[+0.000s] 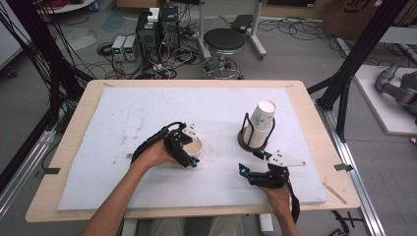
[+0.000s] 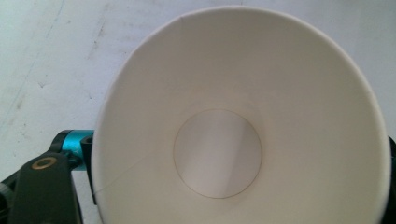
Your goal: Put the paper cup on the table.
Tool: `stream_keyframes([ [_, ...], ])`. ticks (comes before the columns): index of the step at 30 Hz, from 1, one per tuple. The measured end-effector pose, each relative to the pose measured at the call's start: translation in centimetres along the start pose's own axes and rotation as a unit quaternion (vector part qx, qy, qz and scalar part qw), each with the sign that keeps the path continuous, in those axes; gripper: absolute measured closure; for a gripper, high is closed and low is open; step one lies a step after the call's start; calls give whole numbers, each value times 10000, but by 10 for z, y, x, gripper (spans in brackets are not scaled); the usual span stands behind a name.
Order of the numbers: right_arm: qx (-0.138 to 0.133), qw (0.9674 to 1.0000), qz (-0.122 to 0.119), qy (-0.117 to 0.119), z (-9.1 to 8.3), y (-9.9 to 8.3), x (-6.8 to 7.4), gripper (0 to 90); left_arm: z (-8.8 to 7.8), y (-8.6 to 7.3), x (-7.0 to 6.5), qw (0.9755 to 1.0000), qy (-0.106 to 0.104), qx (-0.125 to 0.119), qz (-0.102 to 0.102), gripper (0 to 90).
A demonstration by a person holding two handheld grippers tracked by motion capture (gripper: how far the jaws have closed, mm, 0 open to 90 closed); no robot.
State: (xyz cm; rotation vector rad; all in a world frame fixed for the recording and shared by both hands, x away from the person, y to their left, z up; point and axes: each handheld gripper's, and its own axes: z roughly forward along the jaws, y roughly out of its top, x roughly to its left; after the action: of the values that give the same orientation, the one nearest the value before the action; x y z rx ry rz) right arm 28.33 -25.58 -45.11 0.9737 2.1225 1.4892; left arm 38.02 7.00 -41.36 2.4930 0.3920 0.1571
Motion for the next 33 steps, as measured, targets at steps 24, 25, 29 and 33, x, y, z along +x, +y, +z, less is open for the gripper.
stream_keyframes([
  [24,-9,10000,-7,-1,0,0,0,210,-28,-43,-6,9982,103,-437,-386,168],
  [25,-6,10000,-4,0,0,0,0,210,-29,-46,-6,9981,107,-460,-401,168],
  [29,-7,10000,-2,-16,0,0,0,210,-38,-59,-5,9969,179,-556,-531,168],
  [33,-5,10000,0,-20,0,0,0,210,-46,-69,-8,9952,216,-757,-581,168],
])
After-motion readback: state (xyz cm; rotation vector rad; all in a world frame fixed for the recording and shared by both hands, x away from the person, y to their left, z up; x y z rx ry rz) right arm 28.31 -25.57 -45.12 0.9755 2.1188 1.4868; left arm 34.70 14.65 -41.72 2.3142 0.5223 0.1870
